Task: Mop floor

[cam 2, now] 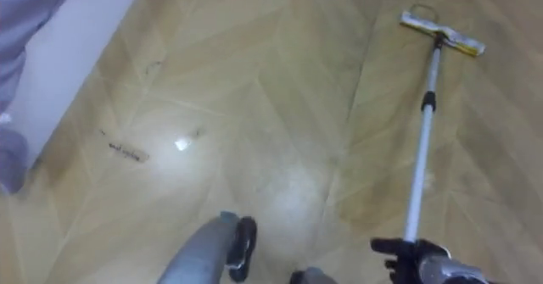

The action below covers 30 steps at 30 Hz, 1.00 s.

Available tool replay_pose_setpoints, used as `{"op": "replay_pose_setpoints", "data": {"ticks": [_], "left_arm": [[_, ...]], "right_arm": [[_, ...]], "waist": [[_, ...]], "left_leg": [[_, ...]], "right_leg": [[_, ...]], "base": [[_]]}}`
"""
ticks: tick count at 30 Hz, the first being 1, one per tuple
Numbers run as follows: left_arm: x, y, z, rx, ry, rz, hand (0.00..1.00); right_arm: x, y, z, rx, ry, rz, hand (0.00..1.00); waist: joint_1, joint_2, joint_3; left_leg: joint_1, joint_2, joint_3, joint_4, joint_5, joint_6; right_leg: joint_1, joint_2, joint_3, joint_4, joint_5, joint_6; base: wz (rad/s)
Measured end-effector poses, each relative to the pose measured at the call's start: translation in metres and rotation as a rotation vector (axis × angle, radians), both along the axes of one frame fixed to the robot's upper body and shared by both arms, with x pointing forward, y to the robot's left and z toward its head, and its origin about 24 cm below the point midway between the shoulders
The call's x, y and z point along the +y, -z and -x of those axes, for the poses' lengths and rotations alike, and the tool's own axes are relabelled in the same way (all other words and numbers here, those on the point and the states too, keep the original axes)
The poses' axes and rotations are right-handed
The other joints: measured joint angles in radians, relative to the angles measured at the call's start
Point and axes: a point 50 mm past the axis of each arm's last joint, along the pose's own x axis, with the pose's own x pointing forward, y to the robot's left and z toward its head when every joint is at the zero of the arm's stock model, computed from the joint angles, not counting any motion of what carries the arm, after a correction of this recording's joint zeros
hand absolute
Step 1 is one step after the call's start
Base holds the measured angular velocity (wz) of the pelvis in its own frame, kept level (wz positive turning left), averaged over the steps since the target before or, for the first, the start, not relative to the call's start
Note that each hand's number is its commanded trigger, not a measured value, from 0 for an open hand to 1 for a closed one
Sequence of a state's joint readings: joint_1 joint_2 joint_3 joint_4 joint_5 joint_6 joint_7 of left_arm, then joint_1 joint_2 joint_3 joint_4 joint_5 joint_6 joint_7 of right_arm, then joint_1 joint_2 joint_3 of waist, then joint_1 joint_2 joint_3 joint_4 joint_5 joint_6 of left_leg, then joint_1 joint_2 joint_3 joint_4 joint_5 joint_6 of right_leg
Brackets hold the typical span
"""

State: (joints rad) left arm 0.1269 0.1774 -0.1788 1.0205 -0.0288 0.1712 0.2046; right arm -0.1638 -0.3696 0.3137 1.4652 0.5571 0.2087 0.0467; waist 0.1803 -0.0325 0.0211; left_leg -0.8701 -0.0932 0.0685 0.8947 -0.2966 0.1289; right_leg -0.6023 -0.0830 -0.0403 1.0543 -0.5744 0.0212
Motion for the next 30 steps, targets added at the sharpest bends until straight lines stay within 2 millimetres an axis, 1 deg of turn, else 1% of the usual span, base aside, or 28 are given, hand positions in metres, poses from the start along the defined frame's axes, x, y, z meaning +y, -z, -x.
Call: {"op": "replay_pose_setpoints", "data": {"ticks": [1, 2, 3, 4, 6, 7, 8, 9, 10, 11, 12, 14, 15, 16, 17, 18, 19, 20, 21, 22, 23, 24, 25, 26, 27, 28, 29, 30], "left_arm": [[-0.002, -0.002, -0.008, -0.032, -0.003, 0.006, 0.0], [-0.003, -0.002, -0.011, -0.052, -0.004, 0.008, 0.0], [-0.006, -0.004, -0.017, -0.084, 0.008, 0.013, 0.0], [-0.007, -0.005, -0.023, -0.103, 0.01, 0.012, 0.0], [-0.007, -0.006, -0.028, -0.123, 0.0, 0.007, 0.0], [-0.011, -0.006, -0.03, -0.127, -0.001, 0.009, 0.0], [-0.012, -0.006, -0.029, -0.125, -0.002, 0.01, 0.0], [-0.014, -0.005, -0.028, -0.117, 0.001, 0.012, 0.0], [-0.016, -0.004, -0.026, -0.108, 0.007, 0.015, 0.0], [-0.016, -0.003, -0.025, -0.101, 0.008, 0.015, 0.0], [-0.016, -0.002, -0.021, -0.083, 0.004, 0.01, 0.0], [-0.014, -0.001, -0.016, -0.059, -0.005, 0.001, 0.0], [-0.012, -0.001, -0.015, -0.048, -0.008, -0.012, 0.0], [-0.01, -0.002, -0.016, -0.046, -0.009, -0.022, 0.0], [-0.007, -0.003, -0.015, -0.045, -0.021, -0.026, 0.0], [-0.001, -0.004, -0.015, -0.044, -0.025, -0.039, 0.0], [0.004, -0.006, -0.013, -0.048, -0.023, -0.049, 0.0], [0.006, -0.007, -0.012, -0.05, -0.018, -0.055, 0.0], [0.012, -0.009, -0.009, -0.053, -0.011, -0.068, 0.0], [0.014, -0.009, -0.006, -0.047, -0.009, -0.071, 0.0], [0.015, -0.009, -0.002, -0.036, -0.01, -0.069, 0.0], [0.014, -0.007, 0.005, -0.019, -0.01, -0.053, 0.0], [0.012, -0.005, 0.015, 0.01, -0.002, -0.036, 0.0], [0.011, -0.004, 0.019, 0.022, 0.006, -0.031, 0.0], [0.01, -0.003, 0.024, 0.045, 0.011, -0.014, 0.0], [0.008, -0.003, 0.019, 0.038, 0.017, 0.005, 0.0], [0.007, -0.003, 0.017, 0.033, 0.023, 0.012, 0.0], [0.003, -0.003, 0.007, 0.009, 0.037, 0.023, 0.0]], "right_arm": [[-0.003, 0.004, 0.031, 0.1, -0.013, 0.014, 1.0], [-0.003, 0.005, 0.045, 0.145, -0.017, 0.019, 1.0], [-0.002, 0.006, 0.068, 0.215, -0.007, 0.028, 1.0], [0.002, 0.008, 0.081, 0.259, -0.001, 0.02, 1.0], [0.014, 0.013, 0.092, 0.303, -0.011, 0.004, 1.0], [0.022, 0.016, 0.094, 0.318, -0.023, -0.001, 1.0], [0.026, 0.017, 0.094, 0.321, -0.029, -0.004, 1.0], [0.033, 0.02, 0.093, 0.321, -0.046, -0.012, 1.0], [0.037, 0.021, 0.09, 0.317, -0.052, -0.02, 1.0], [0.038, 0.021, 0.088, 0.318, -0.058, -0.022, 1.0], [0.039, 0.022, 0.08, 0.315, -0.072, -0.021, 1.0], [0.036, 0.02, 0.071, 0.313, -0.075, -0.007, 1.0], [0.032, 0.018, 0.058, 0.299, -0.076, 0.008, 1.0], [0.025, 0.014, 0.04, 0.261, -0.084, 0.032, 1.0], [0.022, 0.011, 0.028, 0.236, -0.095, 0.045, 1.0], [0.015, 0.005, 0.001, 0.164, -0.118, 0.071, 1.0], [0.01, -0.004, -0.028, 0.068, -0.137, 0.089, 1.0], [0.009, -0.008, -0.04, 0.022, -0.14, 0.089, 1.0], [0.006, -0.015, -0.061, -0.065, -0.145, 0.086, 1.0], [0.007, -0.023, -0.081, -0.15, -0.147, 0.07, 1.0], [0.008, -0.026, -0.089, -0.181, -0.14, 0.063, 1.0], [0.008, -0.028, -0.094, -0.213, -0.114, 0.04, 1.0], [0.008, -0.026, -0.089, -0.206, -0.099, 0.024, 1.0], [0.007, -0.024, -0.084, -0.194, -0.095, 0.018, 1.0], [0.007, -0.016, -0.067, -0.155, -0.089, 0.005, 1.0], [0.005, -0.01, -0.048, -0.106, -0.086, -0.001, 1.0], [0.004, -0.008, -0.038, -0.078, -0.089, 0.001, 1.0], [0.003, -0.004, -0.021, -0.019, -0.106, 0.001, 1.0]], "waist": [[-0.018, 0.013, -0.0057], [-0.022, 0.028, -0.0127], [-0.03, 0.053, -0.0184], [-0.036, 0.076, -0.0184], [-0.048, 0.086, -0.01], [-0.062, 0.099, -0.0035], [-0.068, 0.099, -0.0029], [-0.073, 0.1, -0.0023], [-0.073, 0.095, 0.0015], [-0.071, 0.095, 0.001], [-0.072, 0.091, 0.0027], [-0.069, 0.079, 0.008], [-0.067, 0.07, 0.0081], [-0.067, 0.063, 0.009], [-0.066, 0.052, 0.0076], [-0.061, 0.03, 0.0059], [-0.043, 0.009, 0.014], [-0.033, -0.006, 0.0101], [-0.019, -0.022, 0.0092], [0.006, -0.032, 0.0149], [0.014, -0.041, 0.0156], [0.018, -0.044, 0.015], [0.018, -0.037, 0.0146], [0.02, -0.032, 0.0138], [0.015, -0.019, 0.0079], [0.011, -0.016, -0.0014], [0.013, -0.011, -0.0007], [0.008, -0.005, -0.0001]], "left_leg": [[0.023, -0.023, 0.009, 0.006, -0.022, 0.025], [0.03, -0.028, 0.009, 0.012, -0.037, 0.034], [0.045, -0.029, 0.006, 0.02, -0.062, 0.043], [0.057, -0.033, -0.007, 0.019, -0.081, 0.047], [0.081, -0.046, -0.03, 0.004, -0.088, 0.045], [0.101, -0.057, -0.064, -0.011, -0.091, 0.041], [0.11, -0.062, -0.076, -0.022, -0.092, 0.04], [0.131, -0.063, -0.086, -0.037, -0.096, 0.032], [0.15, -0.066, -0.103, -0.044, -0.108, 0.026], [0.16, -0.069, -0.117, -0.043, -0.116, 0.022], [0.182, -0.081, -0.135, -0.037, -0.134, 0.014], [0.199, -0.083, -0.151, 0.004, -0.171, -0.007], [0.193, -0.082, -0.143, 0.061, -0.18, -0.03], [0.148, -0.061, -0.101, 0.177, -0.155, -0.079], [0.118, -0.051, -0.083, 0.249, -0.125, -0.121], [0.058, -0.035, -0.058, 0.38, -0.038, -0.176], [0.006, -0.013, -0.036, 0.49, 0.072, -0.176], [-0.02, -0.001, -0.025, 0.531, 0.107, -0.169], [-0.073, 0.026, -0.02, 0.549, 0.099, -0.147], [-0.114, 0.053, -0.021, 0.499, 0.072, -0.124], [-0.125, 0.061, -0.024, 0.443, 0.06, -0.123], [-0.12, 0.065, -0.035, 0.279, 0.056, -0.125], [-0.093, 0.074, -0.047, 0.093, 0.063, -0.13], [-0.083, 0.083, -0.044, 0.021, 0.084, -0.122], [-0.067, 0.087, -0.022, 0.022, 0.091, -0.083], [-0.048, 0.074, -0.008, 0.025, 0.065, -0.044], [-0.036, 0.064, -0.002, 0.024, 0.05, -0.035], [-0.015, 0.028, 0.007, 0.016, 0.028, -0.017]], "right_leg": [[-0.022, -0.017, 0.017, 0.085, 0.052, 0.022], [-0.038, -0.017, 0.025, 0.125, 0.091, 0.027], [-0.067, -0.006, 0.044, 0.187, 0.161, 0.032], [-0.097, 0.004, 0.049, 0.222, 0.183, 0.033], [-0.164, 0.026, 0.067, 0.225, 0.169, 0.025], [-0.199, 0.039, 0.056, 0.164, 0.159, 0.02], [-0.214, 0.044, 0.051, 0.121, 0.159, 0.019], [-0.237, 0.055, 0.043, 0.017, 0.16, 0.017], [-0.246, 0.064, 0.037, -0.099, 0.169, 0.002], [-0.251, 0.072, 0.037, -0.148, 0.178, -0.009], [-0.247, 0.068, 0.029, -0.192, 0.212, -0.029], [-0.215, 0.051, -0.009, -0.168, 0.215, -0.052], [-0.206, 0.033, -0.033, -0.132, 0.196, -0.069], [-0.201, 0.029, -0.045, -0.088, 0.158, -0.077], [-0.202, 0.029, -0.043, -0.061, 0.136, -0.079], [-0.196, 0.03, -0.041, -0.016, 0.098, -0.083], [-0.179, 0.037, -0.041, 0.014, 0.068, -0.099], [-0.175, 0.042, -0.04, 0.024, 0.057, -0.109], [-0.16, 0.052, -0.044, 0.033, 0.038, -0.119], [-0.136, 0.057, -0.05, 0.034, 0.022, -0.126], [-0.122, 0.057, -0.049, 0.034, 0.015, -0.124], [-0.082, 0.058, -0.052, 0.022, -0.004, -0.114], [-0.032, 0.057, -0.054, 0.006, -0.03, -0.101], [-0.009, 0.057, -0.056, -0.005, -0.042, -0.097], [0.028, 0.045, -0.061, -0.026, -0.066, -0.073], [0.059, 0.031, -0.063, -0.054, -0.078, -0.051], [0.072, 0.021, -0.057, -0.064, -0.079, -0.046], [0.081, -0.006, -0.052, -0.042, -0.07, -0.028]], "base": [[0.33], [0.13], [-0.12], [-0.25], [-0.43], [-0.48], [-0.44], [-0.44], [-0.44], [-0.31], [-0.1], [0.14], [0.36], [0.39], [0.39], [0.24], [0.12], [0.0], [-0.11], [-0.11], [-0.1], [0.03], [0.05], [0.12], [0.23], [0.28], [0.27], [0.3]]}}
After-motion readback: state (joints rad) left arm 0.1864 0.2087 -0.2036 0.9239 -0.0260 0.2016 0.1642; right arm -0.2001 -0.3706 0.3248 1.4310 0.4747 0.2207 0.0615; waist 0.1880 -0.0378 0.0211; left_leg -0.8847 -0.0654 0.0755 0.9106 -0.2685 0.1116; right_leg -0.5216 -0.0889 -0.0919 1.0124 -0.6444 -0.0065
